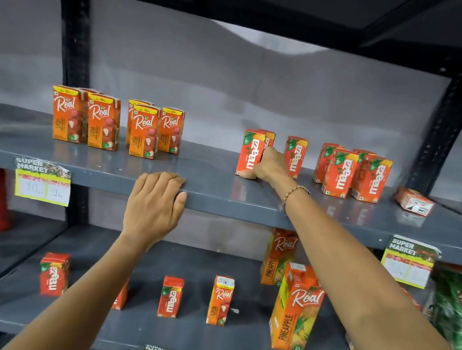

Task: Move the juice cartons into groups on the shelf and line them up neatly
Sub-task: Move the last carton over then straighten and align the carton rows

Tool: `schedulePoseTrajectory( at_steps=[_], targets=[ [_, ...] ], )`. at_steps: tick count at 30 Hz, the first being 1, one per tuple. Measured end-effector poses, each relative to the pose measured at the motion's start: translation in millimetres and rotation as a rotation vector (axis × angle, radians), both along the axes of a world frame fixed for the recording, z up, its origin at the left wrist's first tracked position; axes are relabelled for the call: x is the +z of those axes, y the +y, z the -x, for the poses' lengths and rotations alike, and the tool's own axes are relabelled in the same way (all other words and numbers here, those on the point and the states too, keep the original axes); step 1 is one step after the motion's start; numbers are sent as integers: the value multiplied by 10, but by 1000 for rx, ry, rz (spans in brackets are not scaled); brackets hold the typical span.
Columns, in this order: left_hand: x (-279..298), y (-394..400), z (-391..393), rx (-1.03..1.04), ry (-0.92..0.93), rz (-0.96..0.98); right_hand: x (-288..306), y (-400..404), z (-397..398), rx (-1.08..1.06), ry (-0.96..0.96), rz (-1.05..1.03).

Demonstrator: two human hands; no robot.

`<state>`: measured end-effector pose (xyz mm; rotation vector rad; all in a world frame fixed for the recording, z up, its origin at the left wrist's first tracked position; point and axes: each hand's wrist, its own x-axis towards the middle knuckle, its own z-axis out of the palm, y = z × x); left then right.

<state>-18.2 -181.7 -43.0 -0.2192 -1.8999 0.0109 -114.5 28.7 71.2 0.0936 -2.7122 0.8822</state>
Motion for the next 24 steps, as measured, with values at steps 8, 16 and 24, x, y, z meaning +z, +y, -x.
schedulePoseTrajectory(
  at_steps=[8,16,24],
  targets=[
    [81,444,-144,-90,-41,-165,145,627,-444,133,296,317],
    [104,1829,-140,-179,-198,34,136,2504,-713,-470,666,568],
    [58,2322,-116,-111,-203,23,-81,3133,-357,-576,132,327]
  ],
)
